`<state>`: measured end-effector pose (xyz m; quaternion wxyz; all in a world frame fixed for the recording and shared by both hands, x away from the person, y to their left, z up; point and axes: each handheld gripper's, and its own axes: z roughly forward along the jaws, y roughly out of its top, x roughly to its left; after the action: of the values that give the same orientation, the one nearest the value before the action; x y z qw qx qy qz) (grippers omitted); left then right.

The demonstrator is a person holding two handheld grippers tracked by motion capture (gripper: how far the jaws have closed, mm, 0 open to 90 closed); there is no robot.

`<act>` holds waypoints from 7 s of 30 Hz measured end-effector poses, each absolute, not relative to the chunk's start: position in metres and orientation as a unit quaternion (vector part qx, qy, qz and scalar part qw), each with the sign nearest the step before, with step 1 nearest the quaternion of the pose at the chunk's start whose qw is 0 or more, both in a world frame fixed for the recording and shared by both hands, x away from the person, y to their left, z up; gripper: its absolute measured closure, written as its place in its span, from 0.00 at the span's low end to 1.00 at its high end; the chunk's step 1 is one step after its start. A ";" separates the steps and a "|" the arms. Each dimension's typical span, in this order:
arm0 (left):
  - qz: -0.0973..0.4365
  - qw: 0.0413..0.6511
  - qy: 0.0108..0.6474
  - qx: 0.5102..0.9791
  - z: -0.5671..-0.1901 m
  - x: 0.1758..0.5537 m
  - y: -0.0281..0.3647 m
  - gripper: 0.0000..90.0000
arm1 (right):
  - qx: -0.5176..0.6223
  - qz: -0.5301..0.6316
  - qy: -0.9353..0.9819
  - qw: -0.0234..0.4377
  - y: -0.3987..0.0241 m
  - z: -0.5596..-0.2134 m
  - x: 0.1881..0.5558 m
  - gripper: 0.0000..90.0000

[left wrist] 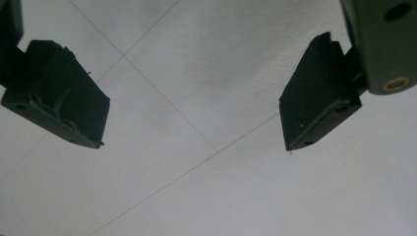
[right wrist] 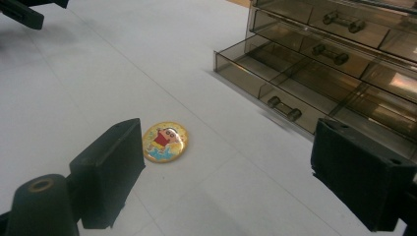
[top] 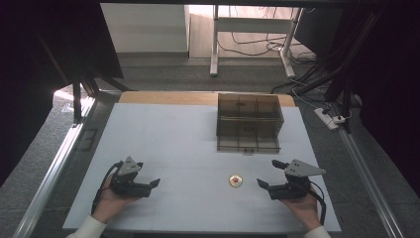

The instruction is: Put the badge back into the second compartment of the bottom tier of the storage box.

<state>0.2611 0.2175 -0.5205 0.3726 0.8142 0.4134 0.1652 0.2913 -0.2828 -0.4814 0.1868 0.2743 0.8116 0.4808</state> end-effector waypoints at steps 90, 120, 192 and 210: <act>0.159 0.360 0.406 0.825 -0.525 0.261 0.213 0.13 | 0.230 0.305 0.919 0.098 -0.181 -0.508 0.336 0.26; 0.160 0.360 0.403 0.826 -0.525 0.261 0.213 0.13 | 0.225 0.273 0.932 0.087 -0.179 -0.513 0.335 0.49; 0.160 0.358 0.403 0.827 -0.526 0.261 0.213 0.13 | 0.248 0.430 0.858 0.133 -0.210 -0.452 0.326 0.52; 0.161 0.358 0.403 0.827 -0.526 0.261 0.212 0.13 | 0.262 0.459 0.835 0.156 -0.228 -0.432 0.325 0.52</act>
<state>0.2612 0.2124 -0.5262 0.3577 0.8270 0.4028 0.1610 0.3251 -0.2281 -0.4323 0.1559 0.2619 0.8347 0.4587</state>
